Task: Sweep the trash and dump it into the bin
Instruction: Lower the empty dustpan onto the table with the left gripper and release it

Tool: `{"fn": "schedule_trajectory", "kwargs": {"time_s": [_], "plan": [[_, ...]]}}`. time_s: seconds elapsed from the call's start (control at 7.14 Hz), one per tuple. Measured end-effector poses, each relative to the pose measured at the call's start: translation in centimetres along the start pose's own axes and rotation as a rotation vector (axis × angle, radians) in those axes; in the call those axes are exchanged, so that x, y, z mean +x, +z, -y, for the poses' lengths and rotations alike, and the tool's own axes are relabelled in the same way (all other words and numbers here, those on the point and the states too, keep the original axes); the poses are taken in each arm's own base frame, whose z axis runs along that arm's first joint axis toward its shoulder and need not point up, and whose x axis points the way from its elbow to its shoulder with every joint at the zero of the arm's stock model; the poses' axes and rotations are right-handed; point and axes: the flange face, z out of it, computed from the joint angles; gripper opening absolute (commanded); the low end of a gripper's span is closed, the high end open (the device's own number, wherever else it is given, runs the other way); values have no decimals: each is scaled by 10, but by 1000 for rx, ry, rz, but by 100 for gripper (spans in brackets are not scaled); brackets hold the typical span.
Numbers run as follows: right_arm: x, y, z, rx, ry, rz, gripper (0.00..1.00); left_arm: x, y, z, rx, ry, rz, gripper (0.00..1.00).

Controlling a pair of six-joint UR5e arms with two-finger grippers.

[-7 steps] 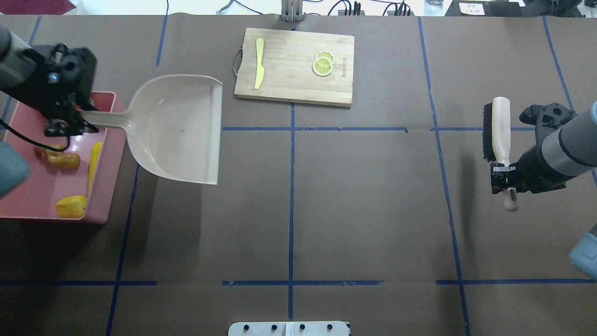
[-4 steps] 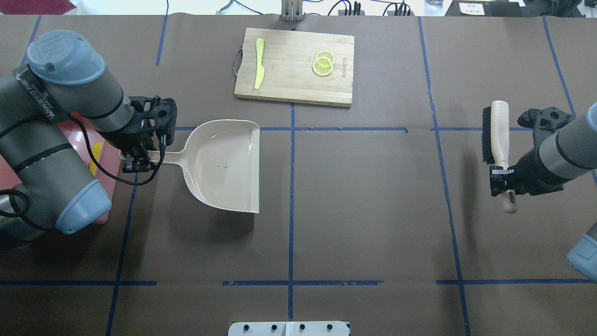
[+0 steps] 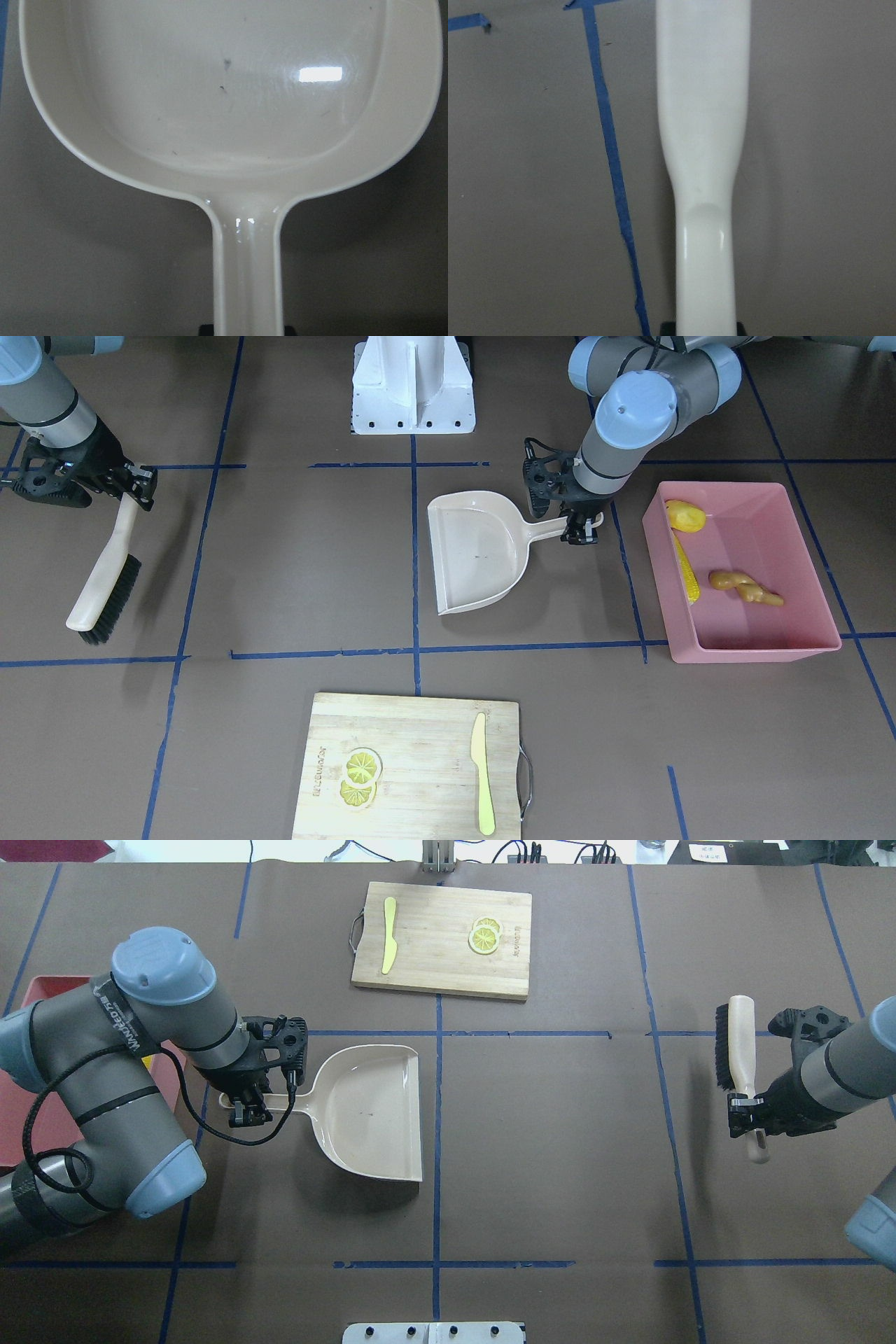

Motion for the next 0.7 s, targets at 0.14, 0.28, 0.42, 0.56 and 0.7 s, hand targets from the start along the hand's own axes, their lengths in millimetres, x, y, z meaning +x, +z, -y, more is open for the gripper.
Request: {"fn": "schedule_trajectory", "kwargs": {"time_s": [0.14,0.28,0.42,0.56,0.7], "plan": [[0,0,0,0,-1,0,1,2,3,3,-2,13,17,15],[-1,1,0,0,-2,1,1,2,4,4,-8,23,39,16],[-1,1,0,1,-2,1,1,2,6,5,-13,27,48,17],[-2,1,-1,0,-3,1,1,3,7,4,-16,27,51,20],[-2,1,-1,-1,-4,1,1,3,8,3,-18,27,52,45]]}}
